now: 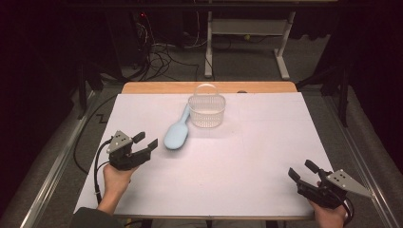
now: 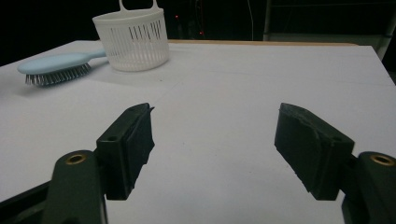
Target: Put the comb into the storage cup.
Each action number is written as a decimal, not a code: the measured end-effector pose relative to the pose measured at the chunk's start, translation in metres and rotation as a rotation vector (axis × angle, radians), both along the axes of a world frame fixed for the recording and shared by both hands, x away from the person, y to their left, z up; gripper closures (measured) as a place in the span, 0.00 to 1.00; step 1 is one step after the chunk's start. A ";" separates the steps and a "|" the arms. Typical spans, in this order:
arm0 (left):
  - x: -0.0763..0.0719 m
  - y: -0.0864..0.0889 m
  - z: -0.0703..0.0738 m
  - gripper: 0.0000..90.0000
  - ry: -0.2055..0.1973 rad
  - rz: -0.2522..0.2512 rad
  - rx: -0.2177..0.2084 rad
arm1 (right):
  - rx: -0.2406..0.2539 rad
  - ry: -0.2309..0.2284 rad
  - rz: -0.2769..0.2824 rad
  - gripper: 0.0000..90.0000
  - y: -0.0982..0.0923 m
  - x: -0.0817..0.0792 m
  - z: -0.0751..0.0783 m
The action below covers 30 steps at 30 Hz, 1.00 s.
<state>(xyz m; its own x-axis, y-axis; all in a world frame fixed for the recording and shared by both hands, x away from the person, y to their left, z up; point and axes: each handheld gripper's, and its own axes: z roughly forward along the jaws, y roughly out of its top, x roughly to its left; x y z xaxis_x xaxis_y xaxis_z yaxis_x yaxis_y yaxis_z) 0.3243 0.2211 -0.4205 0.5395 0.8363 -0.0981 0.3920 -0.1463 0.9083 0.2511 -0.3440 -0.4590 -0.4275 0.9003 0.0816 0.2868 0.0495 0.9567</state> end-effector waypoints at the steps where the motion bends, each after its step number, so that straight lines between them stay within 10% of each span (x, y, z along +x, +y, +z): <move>1: 0.001 -0.001 0.000 0.45 0.002 0.000 0.004 | -0.002 0.003 0.003 0.32 0.000 0.000 0.000; 30: 0.045 -0.024 0.008 0.46 0.027 -0.021 0.048 | 0.005 0.007 0.015 0.32 0.002 0.001 0.000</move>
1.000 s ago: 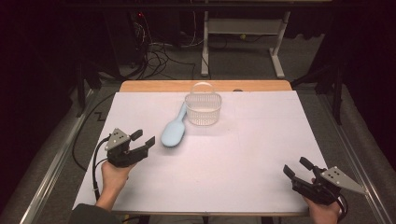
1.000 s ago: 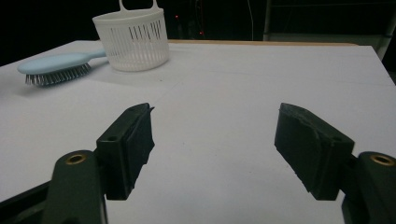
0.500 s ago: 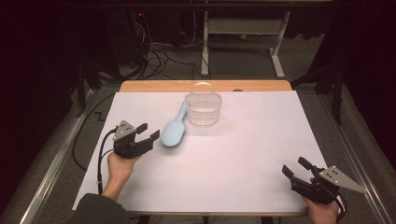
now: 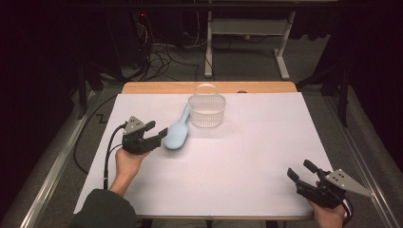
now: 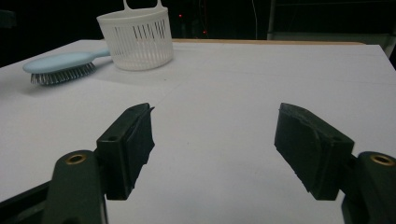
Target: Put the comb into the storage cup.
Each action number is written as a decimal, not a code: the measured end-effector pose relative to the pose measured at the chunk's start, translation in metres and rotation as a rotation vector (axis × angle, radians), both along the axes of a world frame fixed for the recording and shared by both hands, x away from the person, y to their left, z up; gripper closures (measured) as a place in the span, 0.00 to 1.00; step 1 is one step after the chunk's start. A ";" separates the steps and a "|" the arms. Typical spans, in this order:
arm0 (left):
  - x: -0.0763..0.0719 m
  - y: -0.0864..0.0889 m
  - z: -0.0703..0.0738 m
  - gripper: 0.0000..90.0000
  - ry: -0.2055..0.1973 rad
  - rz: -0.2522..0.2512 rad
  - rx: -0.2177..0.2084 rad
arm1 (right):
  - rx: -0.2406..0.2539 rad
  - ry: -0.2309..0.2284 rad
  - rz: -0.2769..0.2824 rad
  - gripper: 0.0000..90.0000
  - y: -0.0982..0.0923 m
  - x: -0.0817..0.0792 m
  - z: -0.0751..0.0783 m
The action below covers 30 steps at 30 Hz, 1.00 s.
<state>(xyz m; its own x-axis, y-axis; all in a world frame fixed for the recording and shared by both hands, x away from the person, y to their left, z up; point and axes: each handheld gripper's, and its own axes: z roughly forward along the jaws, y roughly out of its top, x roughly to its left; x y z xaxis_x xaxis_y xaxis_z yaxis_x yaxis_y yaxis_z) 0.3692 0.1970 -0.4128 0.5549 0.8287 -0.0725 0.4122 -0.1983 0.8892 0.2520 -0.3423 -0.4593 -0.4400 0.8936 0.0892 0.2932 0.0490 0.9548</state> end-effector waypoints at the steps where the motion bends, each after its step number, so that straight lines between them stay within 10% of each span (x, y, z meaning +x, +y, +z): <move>1: 0.001 -0.001 0.000 0.46 -0.001 -0.002 0.005 | 0.001 0.000 0.000 0.32 0.000 0.000 0.000; 30: 0.049 -0.027 0.021 0.52 0.095 -0.017 0.030 | 0.001 0.010 0.011 0.33 0.000 0.001 0.000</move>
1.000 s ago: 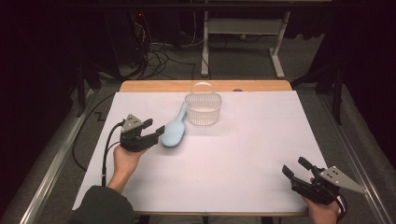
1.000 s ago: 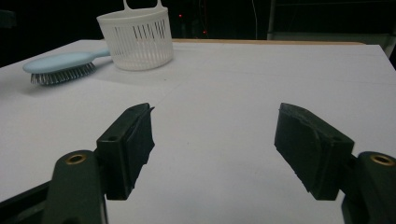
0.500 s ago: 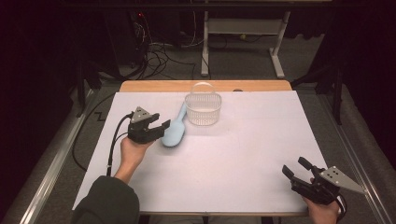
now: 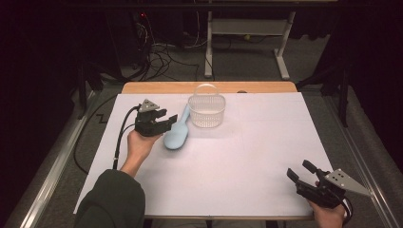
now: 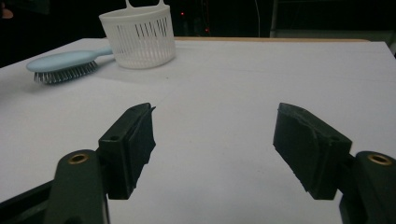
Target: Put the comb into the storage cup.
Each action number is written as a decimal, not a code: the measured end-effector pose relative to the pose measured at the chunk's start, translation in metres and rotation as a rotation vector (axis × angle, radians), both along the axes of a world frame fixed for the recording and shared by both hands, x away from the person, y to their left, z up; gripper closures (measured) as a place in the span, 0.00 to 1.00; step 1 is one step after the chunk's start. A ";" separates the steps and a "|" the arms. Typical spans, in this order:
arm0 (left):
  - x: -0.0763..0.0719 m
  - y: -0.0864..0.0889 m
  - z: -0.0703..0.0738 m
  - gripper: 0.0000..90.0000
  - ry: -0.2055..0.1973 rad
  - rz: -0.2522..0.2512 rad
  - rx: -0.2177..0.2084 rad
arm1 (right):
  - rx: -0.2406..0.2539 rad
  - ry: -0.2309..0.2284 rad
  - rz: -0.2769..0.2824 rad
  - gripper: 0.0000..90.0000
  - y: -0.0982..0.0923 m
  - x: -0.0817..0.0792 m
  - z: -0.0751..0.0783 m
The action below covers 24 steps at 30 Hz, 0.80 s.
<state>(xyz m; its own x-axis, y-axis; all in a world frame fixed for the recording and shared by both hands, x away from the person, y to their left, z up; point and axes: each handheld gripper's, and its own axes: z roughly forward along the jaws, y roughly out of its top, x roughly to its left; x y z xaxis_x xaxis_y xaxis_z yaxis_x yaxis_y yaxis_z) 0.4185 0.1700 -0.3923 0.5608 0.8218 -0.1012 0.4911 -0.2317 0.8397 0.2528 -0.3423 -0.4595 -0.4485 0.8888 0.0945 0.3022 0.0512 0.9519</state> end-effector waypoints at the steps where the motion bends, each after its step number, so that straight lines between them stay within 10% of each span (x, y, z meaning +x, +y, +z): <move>1: 0.002 0.000 -0.001 0.52 0.012 0.002 -0.003 | -0.001 0.005 0.003 0.34 0.000 0.000 0.000; 12: 0.008 -0.004 0.009 0.54 0.043 0.002 0.043 | 0.000 0.014 0.006 0.34 0.001 0.001 0.000; 24: 0.034 -0.025 0.020 0.54 0.113 0.009 0.189 | 0.002 0.014 0.009 0.34 -0.001 0.000 0.000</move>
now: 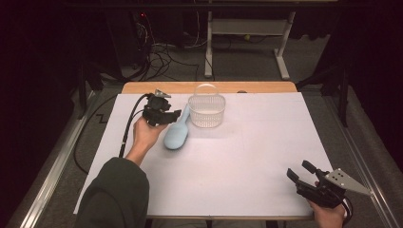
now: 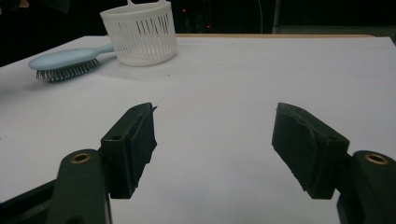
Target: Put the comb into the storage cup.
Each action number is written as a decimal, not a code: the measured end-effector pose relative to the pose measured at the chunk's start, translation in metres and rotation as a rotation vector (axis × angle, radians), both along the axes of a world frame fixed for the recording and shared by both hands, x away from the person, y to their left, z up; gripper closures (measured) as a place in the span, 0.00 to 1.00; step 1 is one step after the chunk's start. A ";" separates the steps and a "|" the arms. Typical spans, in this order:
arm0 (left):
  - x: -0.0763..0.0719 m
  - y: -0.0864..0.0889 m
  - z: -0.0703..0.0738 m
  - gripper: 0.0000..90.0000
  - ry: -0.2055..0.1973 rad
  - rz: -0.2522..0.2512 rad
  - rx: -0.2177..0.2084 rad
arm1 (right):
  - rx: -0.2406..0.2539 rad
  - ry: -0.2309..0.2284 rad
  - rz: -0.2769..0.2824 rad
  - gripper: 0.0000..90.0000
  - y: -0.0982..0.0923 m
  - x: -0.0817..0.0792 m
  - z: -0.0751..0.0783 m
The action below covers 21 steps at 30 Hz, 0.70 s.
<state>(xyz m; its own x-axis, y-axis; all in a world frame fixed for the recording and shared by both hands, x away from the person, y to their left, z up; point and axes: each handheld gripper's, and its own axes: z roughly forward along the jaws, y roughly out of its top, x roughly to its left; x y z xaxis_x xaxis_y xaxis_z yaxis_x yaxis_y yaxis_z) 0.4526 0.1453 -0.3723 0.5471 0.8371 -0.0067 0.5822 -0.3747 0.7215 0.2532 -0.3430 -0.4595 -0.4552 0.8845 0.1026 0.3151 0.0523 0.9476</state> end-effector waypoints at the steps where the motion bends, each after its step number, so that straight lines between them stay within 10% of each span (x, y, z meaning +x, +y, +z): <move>1: 0.003 -0.002 0.002 0.55 0.016 -0.005 0.014 | 0.000 0.000 0.000 0.34 0.000 0.000 0.000; 21: 0.037 -0.023 -0.003 0.85 0.182 -0.030 0.083 | -0.004 -0.001 -0.013 0.34 -0.001 -0.001 0.001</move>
<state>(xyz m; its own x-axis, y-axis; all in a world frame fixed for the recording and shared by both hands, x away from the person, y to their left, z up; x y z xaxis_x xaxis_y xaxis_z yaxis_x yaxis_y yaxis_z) 0.4897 0.1226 -0.3749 0.5676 0.8223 -0.0395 0.6879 -0.4474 0.5716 0.2520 -0.3440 -0.4588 -0.4440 0.8906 0.0983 0.3147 0.0523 0.9477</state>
